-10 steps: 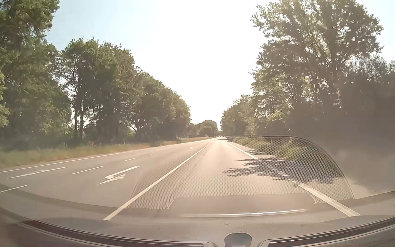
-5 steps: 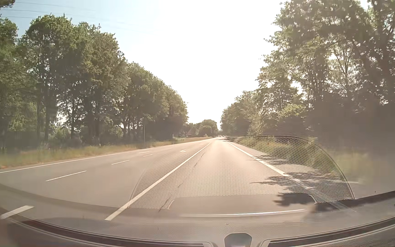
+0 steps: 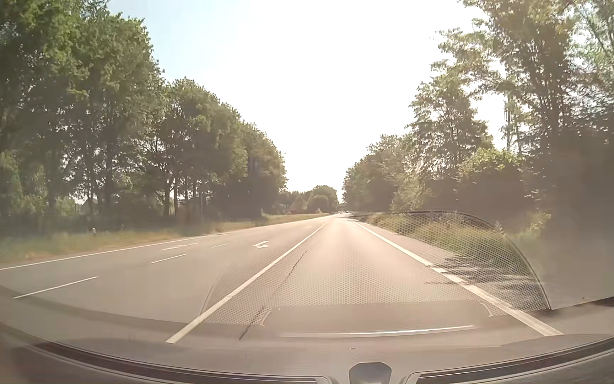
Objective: Follow the waypoints while adhering to traffic rules and regulations
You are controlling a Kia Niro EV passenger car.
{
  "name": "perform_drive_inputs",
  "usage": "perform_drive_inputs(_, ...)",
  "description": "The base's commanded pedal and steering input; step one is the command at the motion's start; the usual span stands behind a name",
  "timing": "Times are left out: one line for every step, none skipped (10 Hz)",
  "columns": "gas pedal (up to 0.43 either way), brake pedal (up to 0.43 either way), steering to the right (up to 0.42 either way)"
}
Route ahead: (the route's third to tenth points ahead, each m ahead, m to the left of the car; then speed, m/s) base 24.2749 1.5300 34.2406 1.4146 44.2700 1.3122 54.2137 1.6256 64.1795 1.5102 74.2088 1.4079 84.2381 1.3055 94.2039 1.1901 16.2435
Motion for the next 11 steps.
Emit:
perform_drive_inputs(0.228, 0.006, 0.003)
perform_drive_inputs(0.228, 0.006, 0.003)
perform_drive_inputs(0.24, 0.006, 0.003)
perform_drive_inputs(0.24, 0.006, 0.003)
perform_drive_inputs(0.24, 0.006, 0.003)
perform_drive_inputs(0.24, 0.006, 0.003)
perform_drive_inputs(0.24, 0.006, 0.003)
perform_drive_inputs(0.24, 0.006, 0.003)
perform_drive_inputs(0.24, 0.006, 0.003)
perform_drive_inputs(0.24, 0.006, 0.002)
perform_drive_inputs(0.24, 0.006, 0.003)
